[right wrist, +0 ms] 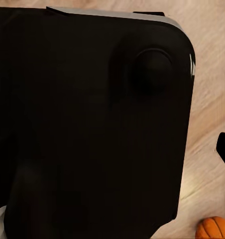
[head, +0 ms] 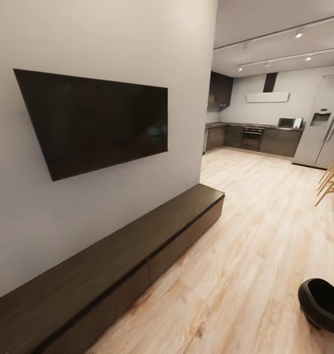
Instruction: Place each of the two pumpkins and all three candles from the living room inside a cabinet in the living room (use any cabinet), then make sure every cabinet is closed, and position the cauldron so it is next to a table in the living room.
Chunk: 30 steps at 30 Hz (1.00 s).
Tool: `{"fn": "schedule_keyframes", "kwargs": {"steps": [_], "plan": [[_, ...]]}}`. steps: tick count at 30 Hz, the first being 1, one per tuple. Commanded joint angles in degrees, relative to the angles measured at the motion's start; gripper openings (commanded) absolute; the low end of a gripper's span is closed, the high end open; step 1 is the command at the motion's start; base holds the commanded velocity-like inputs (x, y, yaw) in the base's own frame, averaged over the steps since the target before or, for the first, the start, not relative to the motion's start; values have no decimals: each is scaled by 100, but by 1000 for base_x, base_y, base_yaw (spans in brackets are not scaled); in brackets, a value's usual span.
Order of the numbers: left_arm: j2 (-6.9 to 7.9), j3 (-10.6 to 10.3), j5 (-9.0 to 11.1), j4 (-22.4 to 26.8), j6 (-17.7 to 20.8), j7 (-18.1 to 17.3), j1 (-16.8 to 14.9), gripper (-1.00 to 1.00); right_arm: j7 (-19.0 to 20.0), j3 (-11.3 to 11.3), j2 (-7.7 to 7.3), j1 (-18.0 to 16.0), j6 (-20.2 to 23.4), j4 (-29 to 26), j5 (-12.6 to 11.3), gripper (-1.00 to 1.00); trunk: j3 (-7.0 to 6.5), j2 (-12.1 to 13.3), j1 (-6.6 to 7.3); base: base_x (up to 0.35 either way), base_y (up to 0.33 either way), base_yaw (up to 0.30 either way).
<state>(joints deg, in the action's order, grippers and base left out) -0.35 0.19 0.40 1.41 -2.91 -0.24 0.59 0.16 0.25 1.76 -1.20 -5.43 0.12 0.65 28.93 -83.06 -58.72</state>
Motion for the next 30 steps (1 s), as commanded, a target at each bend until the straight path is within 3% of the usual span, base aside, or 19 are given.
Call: {"fn": "schedule_keyframes", "kwargs": {"steps": [1,30], "plan": [[0,4,4,9,-8,-2,3,100,2,1,0,-3,-19,5,7,100,4,-2,-1,103,-82,277],[-9,16,4,9,-8,-2,3,100,2,1,0,-3,-89,16,14,100,4,-2,-1,30,-155,277]]}}
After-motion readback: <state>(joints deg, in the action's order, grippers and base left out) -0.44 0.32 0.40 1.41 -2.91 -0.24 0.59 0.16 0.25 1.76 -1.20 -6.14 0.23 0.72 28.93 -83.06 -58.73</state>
